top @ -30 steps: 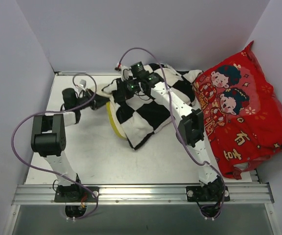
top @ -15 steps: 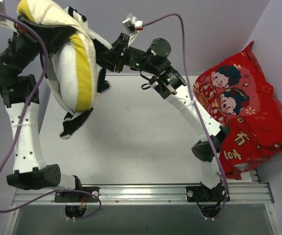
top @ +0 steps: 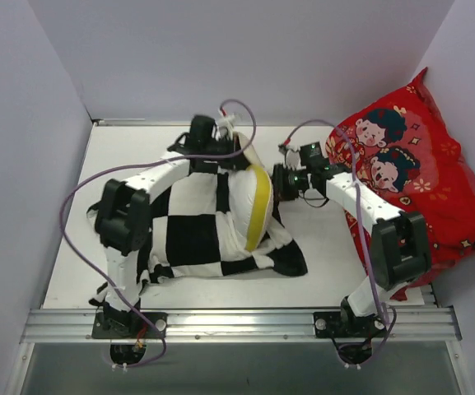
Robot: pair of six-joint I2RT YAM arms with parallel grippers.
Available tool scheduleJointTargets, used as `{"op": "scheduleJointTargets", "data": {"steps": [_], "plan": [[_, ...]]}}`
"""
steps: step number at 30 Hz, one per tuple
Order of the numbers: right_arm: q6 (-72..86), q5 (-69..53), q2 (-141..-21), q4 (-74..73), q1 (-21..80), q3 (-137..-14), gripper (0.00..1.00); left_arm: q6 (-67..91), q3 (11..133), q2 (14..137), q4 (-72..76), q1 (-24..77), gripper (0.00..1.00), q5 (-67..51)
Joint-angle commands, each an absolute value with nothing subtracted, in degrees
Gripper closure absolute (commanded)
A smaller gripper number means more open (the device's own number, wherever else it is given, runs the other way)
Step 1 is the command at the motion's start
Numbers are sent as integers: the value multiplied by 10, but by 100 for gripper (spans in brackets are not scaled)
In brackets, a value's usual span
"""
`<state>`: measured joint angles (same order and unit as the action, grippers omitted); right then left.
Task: Put the pillow into the pillowcase
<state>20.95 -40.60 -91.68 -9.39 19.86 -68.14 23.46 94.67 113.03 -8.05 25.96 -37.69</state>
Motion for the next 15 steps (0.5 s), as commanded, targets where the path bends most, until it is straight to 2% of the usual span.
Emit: {"op": "scheduleJointTargets", "data": {"steps": [1,7,10,11,14,15], "plan": [[55,-450,-907,-239,200,-663,100,107,952,1210,-239,254,100,-299],[-28,-416,-916,-316,173,-664,100,4,982,1245,-314,261,100,-277],[-98,-429,-917,-388,169,-658,82,-75,1026,1258,-353,253,100,-277],[-117,-430,-912,-405,162,-652,65,-113,1064,1260,-362,251,99,-297],[-124,-426,-926,-438,105,-668,44,-228,1151,1266,-443,251,82,-372],[-132,-443,-939,-454,81,-699,41,-252,1168,1263,-495,251,73,-387]]}}
